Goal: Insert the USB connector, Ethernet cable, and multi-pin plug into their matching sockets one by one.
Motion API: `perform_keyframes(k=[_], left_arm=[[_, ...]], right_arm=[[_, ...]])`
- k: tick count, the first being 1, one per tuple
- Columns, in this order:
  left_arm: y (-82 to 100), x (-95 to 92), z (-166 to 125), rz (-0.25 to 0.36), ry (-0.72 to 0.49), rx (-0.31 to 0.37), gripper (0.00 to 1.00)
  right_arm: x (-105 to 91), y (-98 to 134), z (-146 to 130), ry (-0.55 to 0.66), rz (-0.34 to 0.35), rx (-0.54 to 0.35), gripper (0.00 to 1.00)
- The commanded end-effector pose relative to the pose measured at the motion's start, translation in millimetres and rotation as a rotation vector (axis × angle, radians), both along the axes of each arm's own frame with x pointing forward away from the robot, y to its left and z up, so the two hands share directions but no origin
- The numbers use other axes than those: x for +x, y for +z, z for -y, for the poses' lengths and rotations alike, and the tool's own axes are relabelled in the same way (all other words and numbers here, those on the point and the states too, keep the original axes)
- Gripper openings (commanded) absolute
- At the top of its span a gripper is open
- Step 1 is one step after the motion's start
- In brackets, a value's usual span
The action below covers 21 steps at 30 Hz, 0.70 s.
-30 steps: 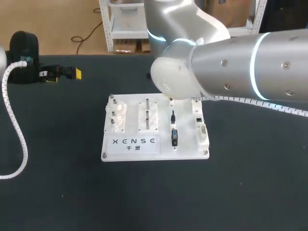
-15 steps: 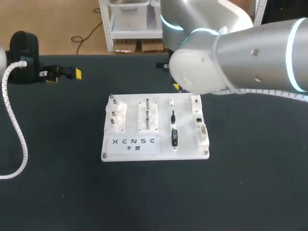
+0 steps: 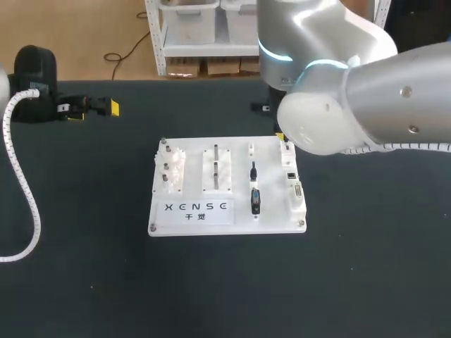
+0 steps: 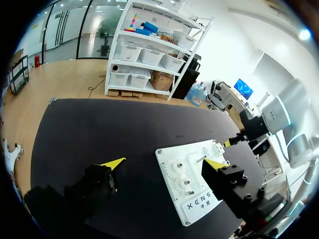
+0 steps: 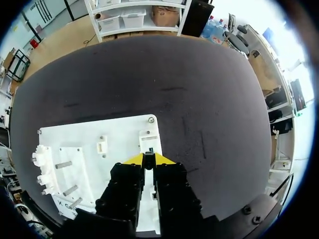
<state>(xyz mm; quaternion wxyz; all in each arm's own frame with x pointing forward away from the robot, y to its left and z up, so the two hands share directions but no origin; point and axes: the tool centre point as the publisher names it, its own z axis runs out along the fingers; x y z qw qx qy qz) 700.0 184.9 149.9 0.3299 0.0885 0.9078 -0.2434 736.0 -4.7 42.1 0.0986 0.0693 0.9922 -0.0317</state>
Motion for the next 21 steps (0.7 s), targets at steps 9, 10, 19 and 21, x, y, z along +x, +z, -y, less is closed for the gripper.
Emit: perform_keyframes(k=[9, 10, 19, 21], left_arm=[[0.0, 0.0, 0, 0.0, 0.0, 0.0, 1.0], [0.0, 0.0, 0, 0.0, 0.0, 0.0, 1.0], [0.0, 0.0, 0, 0.0, 0.0, 0.0, 1.0], [0.0, 0.0, 0, 0.0, 0.0, 0.0, 1.0]], right_arm=[[-5.1, -11, 9, -0.009, 0.008, -0.013, 0.0], [-4.7, -12, 9, -0.01, 0.006, -0.013, 0.0], [0.1, -15, 6, -0.006, 0.002, -0.016, 0.0], [1.5, -15, 6, -0.004, 0.002, -0.016, 0.0]])
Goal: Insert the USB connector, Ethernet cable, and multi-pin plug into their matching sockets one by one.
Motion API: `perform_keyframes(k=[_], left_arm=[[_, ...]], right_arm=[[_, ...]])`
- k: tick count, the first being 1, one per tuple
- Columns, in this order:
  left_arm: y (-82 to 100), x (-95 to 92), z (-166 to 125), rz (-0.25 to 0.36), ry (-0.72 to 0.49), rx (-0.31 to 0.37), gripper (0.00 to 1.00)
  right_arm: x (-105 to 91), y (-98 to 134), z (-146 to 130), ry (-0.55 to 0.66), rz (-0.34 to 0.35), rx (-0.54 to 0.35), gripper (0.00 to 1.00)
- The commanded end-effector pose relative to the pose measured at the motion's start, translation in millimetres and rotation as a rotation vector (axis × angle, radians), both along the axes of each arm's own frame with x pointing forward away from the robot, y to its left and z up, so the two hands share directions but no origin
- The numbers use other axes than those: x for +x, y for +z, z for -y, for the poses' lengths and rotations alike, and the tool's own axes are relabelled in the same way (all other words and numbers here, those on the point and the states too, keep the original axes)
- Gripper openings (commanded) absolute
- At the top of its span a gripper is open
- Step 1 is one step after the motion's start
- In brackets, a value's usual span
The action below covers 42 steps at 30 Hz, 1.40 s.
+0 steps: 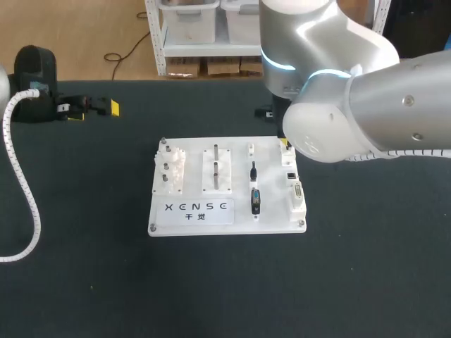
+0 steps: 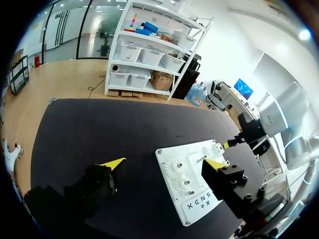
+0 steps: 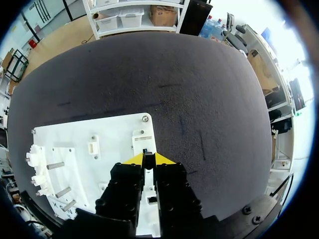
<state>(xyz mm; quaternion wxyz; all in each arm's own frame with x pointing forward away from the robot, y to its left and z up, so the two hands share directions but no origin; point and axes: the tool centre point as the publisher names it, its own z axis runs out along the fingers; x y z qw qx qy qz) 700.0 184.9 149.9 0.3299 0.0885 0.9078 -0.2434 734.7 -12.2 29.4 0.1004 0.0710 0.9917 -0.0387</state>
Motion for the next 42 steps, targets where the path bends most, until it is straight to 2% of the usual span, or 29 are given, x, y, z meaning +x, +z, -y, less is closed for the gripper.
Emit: perform_keyframes(k=[1, 17, 42], left_arm=[[0.0, 0.0, 0, 0.0, 0.0, 0.0, 1.0], [0.0, 0.0, 0, 0.0, 0.0, 0.0, 1.0], [0.0, 0.0, 0, 0.0, 0.0, 0.0, 1.0]], right_arm=[[3.1, -3, -2, 0.001, 0.0, -0.002, 0.0], [4.0, -4, -5, 0.011, -0.003, -0.005, 0.0], [7.6, -28, 9, -0.045, -0.046, -0.033, 0.0]])
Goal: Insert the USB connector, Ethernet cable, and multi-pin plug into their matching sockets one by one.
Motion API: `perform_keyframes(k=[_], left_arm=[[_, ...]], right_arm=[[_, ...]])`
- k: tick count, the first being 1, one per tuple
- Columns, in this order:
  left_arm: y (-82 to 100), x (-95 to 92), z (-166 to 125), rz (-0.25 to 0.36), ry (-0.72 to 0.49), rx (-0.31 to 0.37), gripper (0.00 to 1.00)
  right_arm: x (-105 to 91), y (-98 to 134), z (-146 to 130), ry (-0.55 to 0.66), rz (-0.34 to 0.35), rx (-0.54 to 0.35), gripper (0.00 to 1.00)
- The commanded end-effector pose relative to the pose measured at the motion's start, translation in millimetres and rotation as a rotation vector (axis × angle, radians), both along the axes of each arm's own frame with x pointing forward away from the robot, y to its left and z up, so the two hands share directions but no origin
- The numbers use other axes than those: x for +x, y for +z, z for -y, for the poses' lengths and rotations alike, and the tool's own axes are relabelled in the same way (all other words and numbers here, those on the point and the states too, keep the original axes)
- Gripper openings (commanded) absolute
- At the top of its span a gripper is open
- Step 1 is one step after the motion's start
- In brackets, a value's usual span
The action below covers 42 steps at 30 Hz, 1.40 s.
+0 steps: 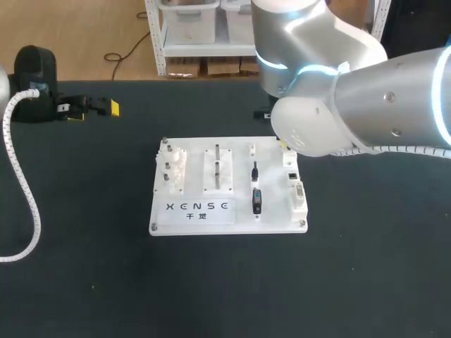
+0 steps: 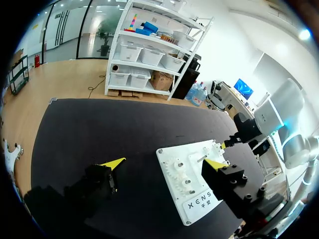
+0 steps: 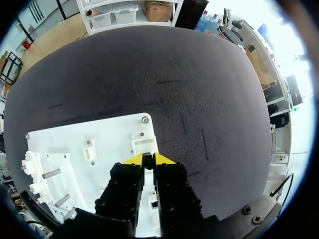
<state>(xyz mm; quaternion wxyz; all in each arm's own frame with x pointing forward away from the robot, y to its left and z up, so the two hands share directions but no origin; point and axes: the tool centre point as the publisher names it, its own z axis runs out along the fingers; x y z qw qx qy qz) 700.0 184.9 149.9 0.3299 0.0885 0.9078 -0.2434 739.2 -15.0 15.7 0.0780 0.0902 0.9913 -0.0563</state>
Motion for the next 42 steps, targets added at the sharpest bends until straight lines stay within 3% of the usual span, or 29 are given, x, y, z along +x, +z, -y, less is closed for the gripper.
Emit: perform_keyframes(k=[1, 2, 3, 9, 15, 22, 33, 36, 37, 41, 42], left_arm=[[0.0, 0.0, 0, 0.0, 0.0, 0.0, 1.0], [0.0, 0.0, 0, 0.0, 0.0, 0.0, 1.0], [0.0, 0.0, 0, 0.0, 0.0, 0.0, 1.0], [0.0, 0.0, 0, 0.0, 0.0, 0.0, 1.0], [0.0, 0.0, 0, 0.0, 0.0, 0.0, 1.0], [0.0, 0.0, 0, 0.0, 0.0, 0.0, 1.0], [0.0, 0.0, 0, 0.0, 0.0, 0.0, 1.0], [0.0, 0.0, 0, 0.0, 0.0, 0.0, 1.0], [0.0, 0.0, 0, 0.0, 0.0, 0.0, 1.0], [0.0, 0.0, 0, 0.0, 0.0, 0.0, 1.0], [0.0, 0.0, 0, 0.0, 0.0, 0.0, 1.0]], right_arm=[[3.1, -12, 6, 0.001, 0.009, -0.008, 0.18], [2.9, -7, 5, 0.003, 0.023, -0.012, 0.4], [2.8, -2, 4, 0.008, 0.041, -0.012, 1.0], [-1.5, 27, -9, 0.043, 0.127, -0.012, 1.0], [-15.1, 42, -30, 0.071, 0.146, 0.016, 1.0], [-39.8, 37, -56, 0.117, 0.095, 0.047, 1.0], [-65.8, 19, -75, 0.126, -0.001, 0.088, 1.0], [-67.1, 15, -76, 0.116, -0.018, 0.096, 0.85], [-67.6, 14, -76, 0.114, -0.022, 0.1, 0.66], [-69.7, 6, -77, 0.115, -0.043, 0.105, 0.47], [-70.5, 4, -77, 0.12, -0.046, 0.103, 0.47]])
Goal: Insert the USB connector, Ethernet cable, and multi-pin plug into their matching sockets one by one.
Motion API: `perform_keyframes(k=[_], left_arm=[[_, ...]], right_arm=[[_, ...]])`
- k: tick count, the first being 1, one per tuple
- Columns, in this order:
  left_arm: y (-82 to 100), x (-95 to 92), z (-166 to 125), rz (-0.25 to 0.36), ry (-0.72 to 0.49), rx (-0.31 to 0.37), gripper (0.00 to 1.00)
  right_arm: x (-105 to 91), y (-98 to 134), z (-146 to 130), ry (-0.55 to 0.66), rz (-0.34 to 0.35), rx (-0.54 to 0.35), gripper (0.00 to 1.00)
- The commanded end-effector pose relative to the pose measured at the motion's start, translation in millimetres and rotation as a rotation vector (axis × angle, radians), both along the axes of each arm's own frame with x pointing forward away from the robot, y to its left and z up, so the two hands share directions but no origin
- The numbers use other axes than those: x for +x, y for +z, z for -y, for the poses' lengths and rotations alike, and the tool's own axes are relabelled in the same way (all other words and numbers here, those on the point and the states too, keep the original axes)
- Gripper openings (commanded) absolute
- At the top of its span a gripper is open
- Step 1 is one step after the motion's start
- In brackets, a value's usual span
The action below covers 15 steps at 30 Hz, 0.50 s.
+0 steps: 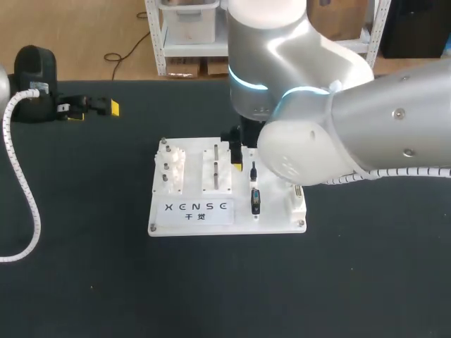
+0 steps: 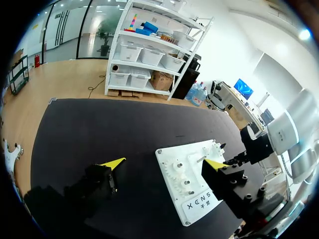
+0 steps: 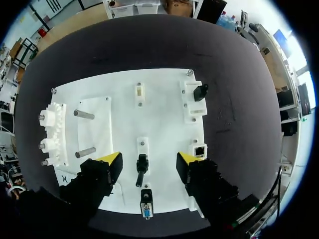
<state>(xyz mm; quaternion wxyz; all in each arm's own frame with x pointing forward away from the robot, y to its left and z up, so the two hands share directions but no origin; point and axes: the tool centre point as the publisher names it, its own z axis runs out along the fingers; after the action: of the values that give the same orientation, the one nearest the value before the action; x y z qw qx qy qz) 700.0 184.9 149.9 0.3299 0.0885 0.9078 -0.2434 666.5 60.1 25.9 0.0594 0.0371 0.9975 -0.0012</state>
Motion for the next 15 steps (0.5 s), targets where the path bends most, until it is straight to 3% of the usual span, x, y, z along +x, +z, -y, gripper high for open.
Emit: perform_keyframes(k=[1, 8, 10, 11, 14, 15], left_arm=[[0.0, 0.0, 0.0, 0.0, 0.0, 0.0, 1.0], [0.0, 0.0, 0.0, 0.0, 0.0, 0.0, 1.0], [0.0, 0.0, 0.0, 0.0, 0.0, 0.0, 1.0], [0.0, 0.0, 0.0, 0.0, 0.0, 0.0, 1.0], [0.0, 0.0, 0.0, 0.0, 0.0, 0.0, 1.0], [0.0, 0.0, 0.0, 0.0, 0.0, 0.0, 1.0]], right_arm=[[1.5, -7.9, -2.7, 0.012, -0.014, -0.005, 0.45], [-0.7, -13.6, -6.4, 0.026, -0.023, -0.012, 0.42], [-0.8, -13.6, -6.8, 0.028, -0.023, -0.014, 0.36], [-0.8, -13.6, -6.9, 0.029, -0.023, -0.014, 0.33], [-0.9, -12.9, -7.1, 0.031, -0.019, -0.013, 0.01], [-0.9, -12.0, -7.0, 0.032, -0.016, -0.012, 0.0]])
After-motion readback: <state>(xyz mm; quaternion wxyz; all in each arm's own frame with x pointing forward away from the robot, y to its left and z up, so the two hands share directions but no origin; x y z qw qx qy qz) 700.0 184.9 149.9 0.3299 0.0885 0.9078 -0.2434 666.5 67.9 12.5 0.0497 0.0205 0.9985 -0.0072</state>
